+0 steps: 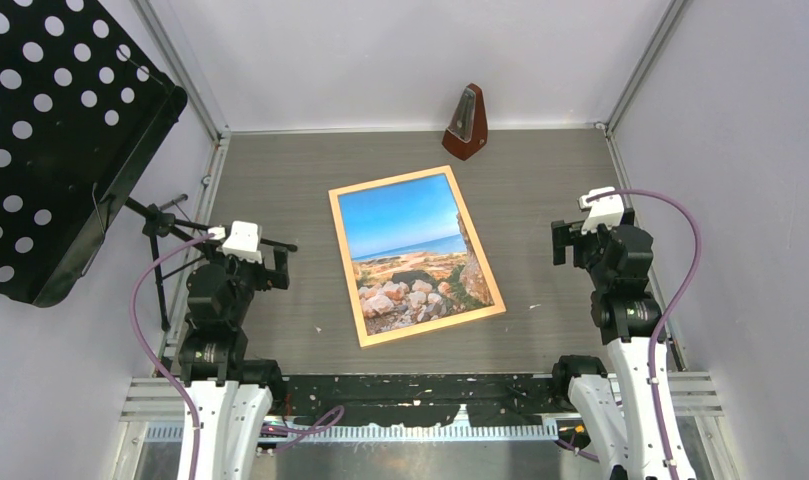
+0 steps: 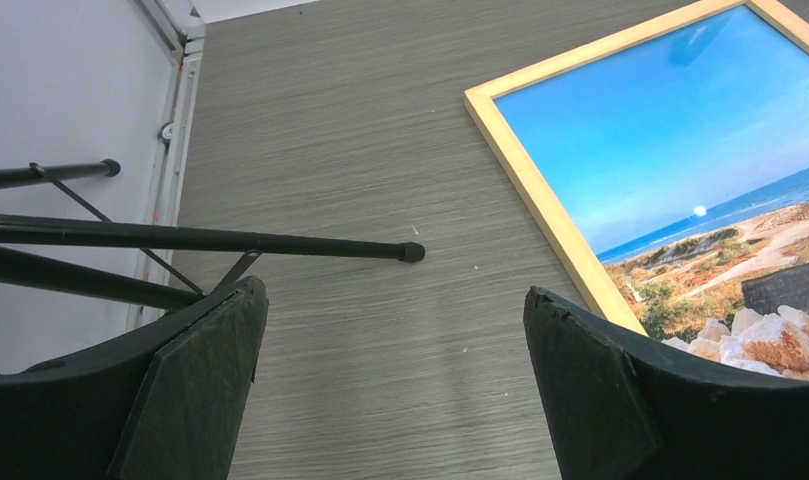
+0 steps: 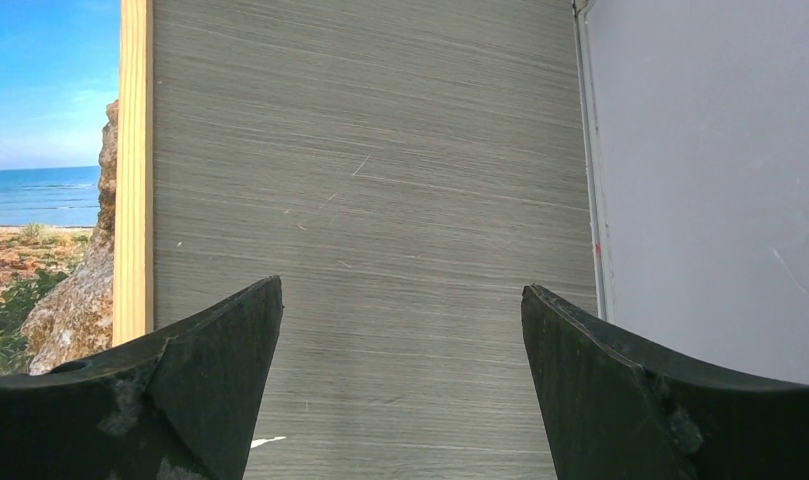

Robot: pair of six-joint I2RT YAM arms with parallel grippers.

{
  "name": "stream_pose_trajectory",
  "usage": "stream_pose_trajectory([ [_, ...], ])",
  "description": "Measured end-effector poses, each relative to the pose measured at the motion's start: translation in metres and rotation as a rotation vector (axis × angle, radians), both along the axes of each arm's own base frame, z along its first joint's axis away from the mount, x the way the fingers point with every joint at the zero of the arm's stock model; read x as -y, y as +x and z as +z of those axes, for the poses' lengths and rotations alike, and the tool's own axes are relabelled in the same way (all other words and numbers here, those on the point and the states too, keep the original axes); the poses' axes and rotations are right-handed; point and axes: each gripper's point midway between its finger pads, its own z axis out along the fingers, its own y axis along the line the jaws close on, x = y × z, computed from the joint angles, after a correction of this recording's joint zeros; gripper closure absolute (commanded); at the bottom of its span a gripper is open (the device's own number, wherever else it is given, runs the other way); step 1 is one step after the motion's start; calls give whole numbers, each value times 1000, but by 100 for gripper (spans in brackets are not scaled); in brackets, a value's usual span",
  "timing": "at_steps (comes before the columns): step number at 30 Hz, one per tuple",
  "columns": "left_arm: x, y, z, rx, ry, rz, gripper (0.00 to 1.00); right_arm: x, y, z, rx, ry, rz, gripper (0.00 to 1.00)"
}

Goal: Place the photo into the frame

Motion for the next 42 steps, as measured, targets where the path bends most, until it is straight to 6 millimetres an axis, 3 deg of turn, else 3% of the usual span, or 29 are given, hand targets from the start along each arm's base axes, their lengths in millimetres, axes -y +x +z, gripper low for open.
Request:
stream_pose_trajectory([
  [27, 0, 2, -5, -12, -5, -7, 0, -2, 4, -13, -53, 0, 15, 5],
  [42, -1, 6, -14, -52, -10, -4, 0, -2, -2, -5, -9, -7, 17, 5],
])
